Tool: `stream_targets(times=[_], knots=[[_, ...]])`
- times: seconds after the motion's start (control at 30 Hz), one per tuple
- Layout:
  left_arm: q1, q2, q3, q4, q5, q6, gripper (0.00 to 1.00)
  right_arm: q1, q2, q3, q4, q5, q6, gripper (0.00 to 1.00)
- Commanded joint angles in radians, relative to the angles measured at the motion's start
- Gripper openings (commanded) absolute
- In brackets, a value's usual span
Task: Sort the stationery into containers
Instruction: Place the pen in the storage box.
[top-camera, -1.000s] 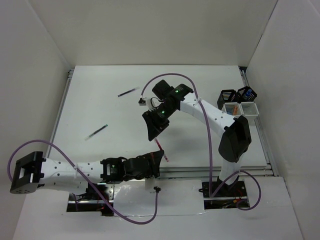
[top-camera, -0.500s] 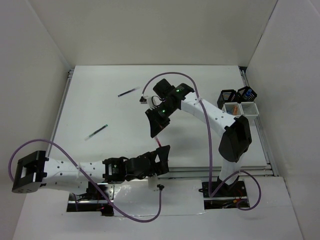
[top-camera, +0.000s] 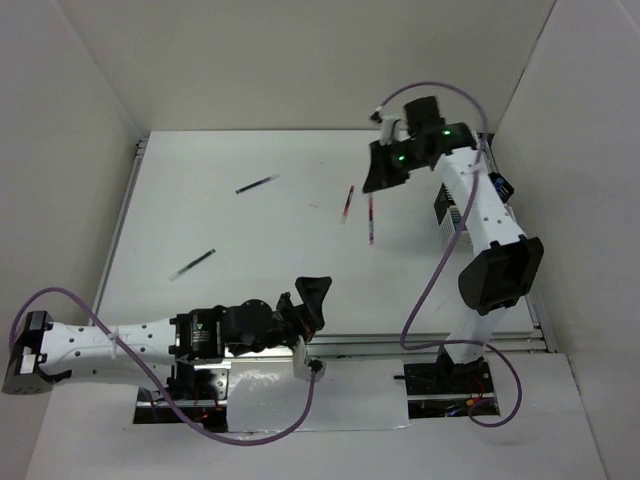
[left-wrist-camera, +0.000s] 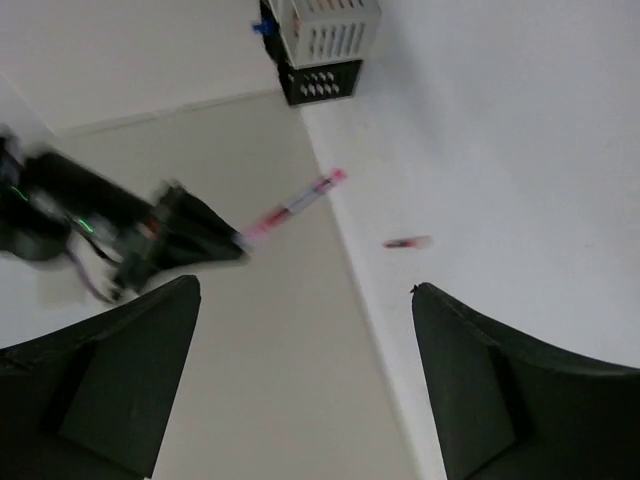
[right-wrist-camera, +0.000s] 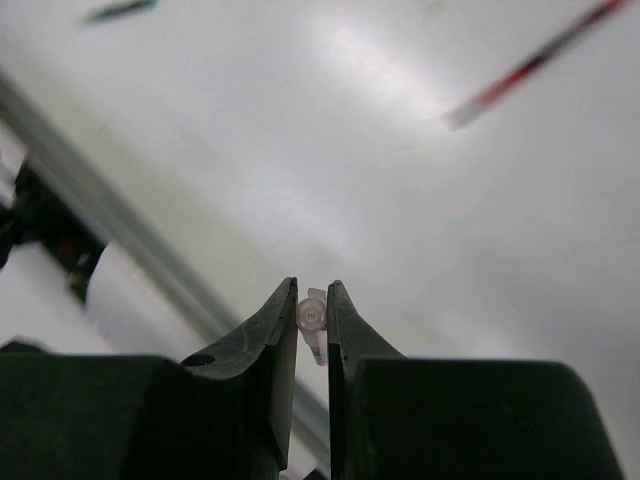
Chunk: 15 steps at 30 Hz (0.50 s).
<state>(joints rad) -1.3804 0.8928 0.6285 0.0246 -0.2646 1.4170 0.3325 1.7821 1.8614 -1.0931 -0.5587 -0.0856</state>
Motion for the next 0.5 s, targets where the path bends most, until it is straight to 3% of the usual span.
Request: stream_targets(times=[0.0,0.03,0.07,0.13,0.17,0.23,0.27,0.3,0.33,0.37,0.47], knots=[[0.001,0.067,0.114,-0.021,-0.078,-0.368,0.99,-0.18,-0.104,0.084,0.071,0.08,-0.036,0.0],[0.017,0.146,0.238,-0.108,-0.1,-0.459,0.99,-0.228,-0.128,0.082,0.097,0.086,-0.037,0.0],[0.08,0.19,0.314,-0.287,-0.066,-0.651,0.99,-0.315,-0.141,0.068,0.155,0.094,-0.028,0.0],[0.186,0.3,0.498,-0.421,0.025,-0.83,0.99,-0.413,-0.179,0.047,0.223,0.102,-0.017,0.0],[0.325,0.334,0.552,-0.463,0.075,-1.006,0.99,-0.485,-0.19,0.013,0.299,0.106,0.006,0.0],[0.507,0.442,0.691,-0.572,0.349,-1.151,0.99,-0.544,-0.236,-0.061,0.433,0.132,0.046,0.0],[0.67,0.486,0.733,-0.634,0.448,-1.261,0.99,-0.593,-0.246,-0.089,0.479,0.137,0.075,0.0],[0.74,0.526,0.767,-0.65,0.607,-1.308,0.99,-0.608,-0.26,-0.119,0.521,0.152,0.084,0.0],[0.795,0.59,0.813,-0.658,0.67,-1.338,0.99,-0.619,-0.288,-0.183,0.608,0.189,0.13,0.0],[0.887,0.613,0.824,-0.655,0.72,-1.396,0.99,-0.63,-0.297,-0.211,0.651,0.209,0.139,0.0],[1.006,0.623,0.778,-0.527,0.826,-1.527,0.99,-0.638,-0.328,-0.32,0.791,0.307,0.153,0.0]])
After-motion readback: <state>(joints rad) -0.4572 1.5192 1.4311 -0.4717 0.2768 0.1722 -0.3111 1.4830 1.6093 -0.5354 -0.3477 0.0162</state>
